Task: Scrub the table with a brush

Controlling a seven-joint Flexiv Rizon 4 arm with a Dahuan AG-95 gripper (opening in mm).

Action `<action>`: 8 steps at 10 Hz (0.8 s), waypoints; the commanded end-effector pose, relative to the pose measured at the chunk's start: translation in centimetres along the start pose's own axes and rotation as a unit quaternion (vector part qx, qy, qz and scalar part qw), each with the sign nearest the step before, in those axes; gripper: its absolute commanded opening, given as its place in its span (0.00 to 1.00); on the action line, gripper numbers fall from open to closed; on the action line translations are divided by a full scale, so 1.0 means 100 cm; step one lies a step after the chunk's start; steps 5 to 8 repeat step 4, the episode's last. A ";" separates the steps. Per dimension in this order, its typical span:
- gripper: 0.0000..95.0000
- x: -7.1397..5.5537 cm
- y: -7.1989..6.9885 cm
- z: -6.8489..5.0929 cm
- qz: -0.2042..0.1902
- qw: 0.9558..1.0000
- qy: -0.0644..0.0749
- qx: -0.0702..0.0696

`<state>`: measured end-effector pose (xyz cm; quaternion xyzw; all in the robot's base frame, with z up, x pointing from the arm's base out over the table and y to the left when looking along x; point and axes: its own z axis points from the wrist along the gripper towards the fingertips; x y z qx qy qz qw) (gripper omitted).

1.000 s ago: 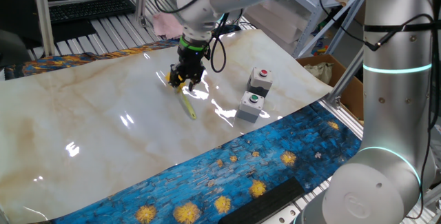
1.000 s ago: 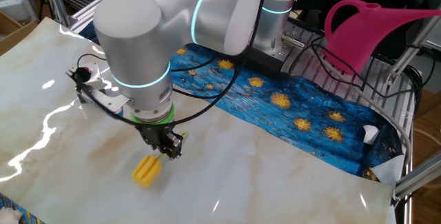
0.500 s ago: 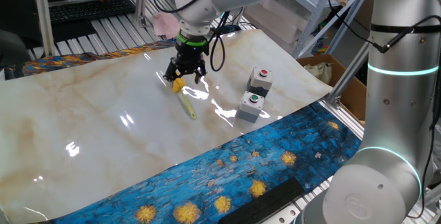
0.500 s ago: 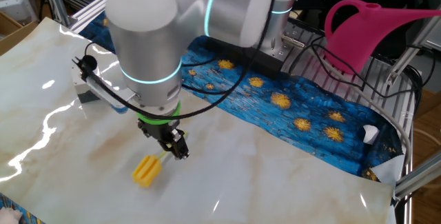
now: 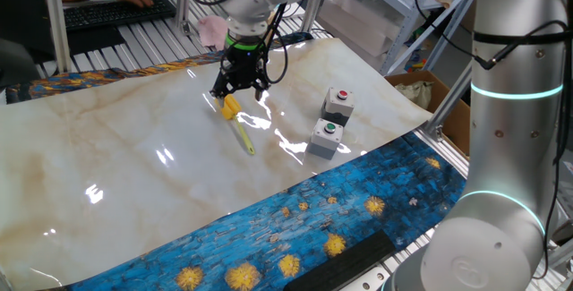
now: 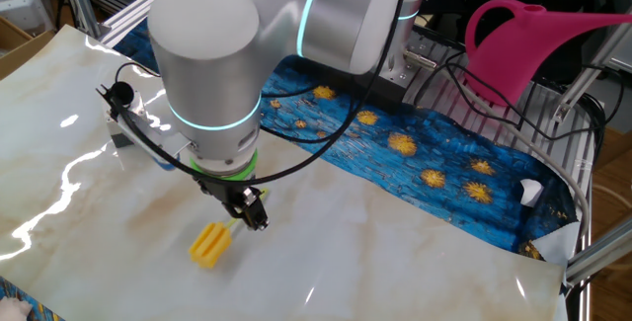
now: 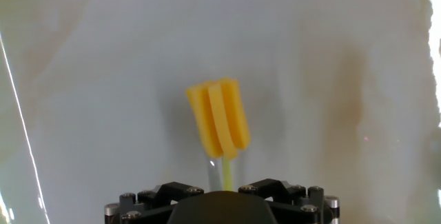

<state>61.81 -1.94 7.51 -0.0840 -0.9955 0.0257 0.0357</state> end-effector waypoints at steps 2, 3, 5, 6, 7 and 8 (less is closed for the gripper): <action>1.00 -0.001 0.001 0.001 -0.002 1.000 0.005 -0.001; 1.00 -0.001 0.001 0.001 -0.002 1.000 0.006 -0.001; 1.00 -0.001 0.001 0.001 -0.002 1.000 0.005 -0.001; 1.00 -0.001 0.001 0.001 -0.002 1.000 0.005 -0.001; 1.00 -0.001 0.001 0.001 -0.002 1.000 0.005 -0.001; 1.00 -0.001 0.001 0.001 -0.002 1.000 0.005 -0.001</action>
